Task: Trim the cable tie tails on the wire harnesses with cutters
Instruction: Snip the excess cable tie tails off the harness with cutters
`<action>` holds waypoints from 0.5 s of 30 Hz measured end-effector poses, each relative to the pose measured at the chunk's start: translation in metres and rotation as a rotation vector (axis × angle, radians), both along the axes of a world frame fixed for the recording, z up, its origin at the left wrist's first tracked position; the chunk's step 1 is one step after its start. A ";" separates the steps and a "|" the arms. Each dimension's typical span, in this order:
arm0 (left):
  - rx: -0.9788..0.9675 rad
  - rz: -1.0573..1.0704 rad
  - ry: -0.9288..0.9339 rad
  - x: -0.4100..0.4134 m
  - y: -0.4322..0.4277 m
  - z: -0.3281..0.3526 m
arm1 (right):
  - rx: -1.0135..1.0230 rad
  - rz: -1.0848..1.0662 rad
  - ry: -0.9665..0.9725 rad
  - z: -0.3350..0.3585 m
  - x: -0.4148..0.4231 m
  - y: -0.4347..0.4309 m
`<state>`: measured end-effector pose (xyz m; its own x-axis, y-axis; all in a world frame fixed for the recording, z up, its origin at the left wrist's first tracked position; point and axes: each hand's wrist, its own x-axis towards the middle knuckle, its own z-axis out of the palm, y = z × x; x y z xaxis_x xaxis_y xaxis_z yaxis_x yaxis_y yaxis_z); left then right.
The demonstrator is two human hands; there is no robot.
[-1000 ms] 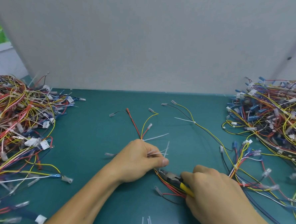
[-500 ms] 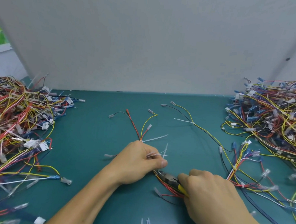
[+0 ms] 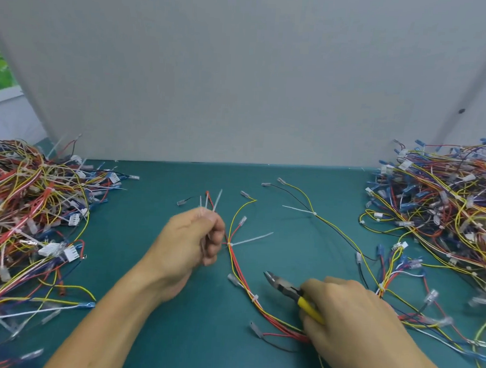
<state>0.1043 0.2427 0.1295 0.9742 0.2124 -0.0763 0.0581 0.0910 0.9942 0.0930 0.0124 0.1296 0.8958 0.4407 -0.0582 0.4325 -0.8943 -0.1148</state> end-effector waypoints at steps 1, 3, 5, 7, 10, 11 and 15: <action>0.046 -0.003 -0.001 0.003 0.002 0.002 | 0.007 -0.005 -0.003 0.000 0.001 0.000; 0.167 -0.017 -0.004 0.015 0.002 0.009 | 0.021 0.001 0.025 -0.001 0.001 0.003; 0.376 -0.030 -0.029 0.031 -0.003 0.018 | 0.035 0.019 0.093 -0.004 -0.002 0.009; 0.824 -0.105 -0.077 0.050 -0.010 0.020 | 0.029 0.027 0.145 -0.005 -0.005 0.015; 1.395 -0.291 0.016 0.069 -0.024 0.010 | 0.017 0.027 0.142 -0.005 -0.005 0.016; 1.484 -0.318 0.063 0.073 -0.029 0.004 | 0.009 0.031 0.145 -0.005 -0.004 0.016; 1.737 -0.293 0.031 0.082 -0.040 -0.008 | -0.006 0.030 0.192 -0.001 -0.002 0.014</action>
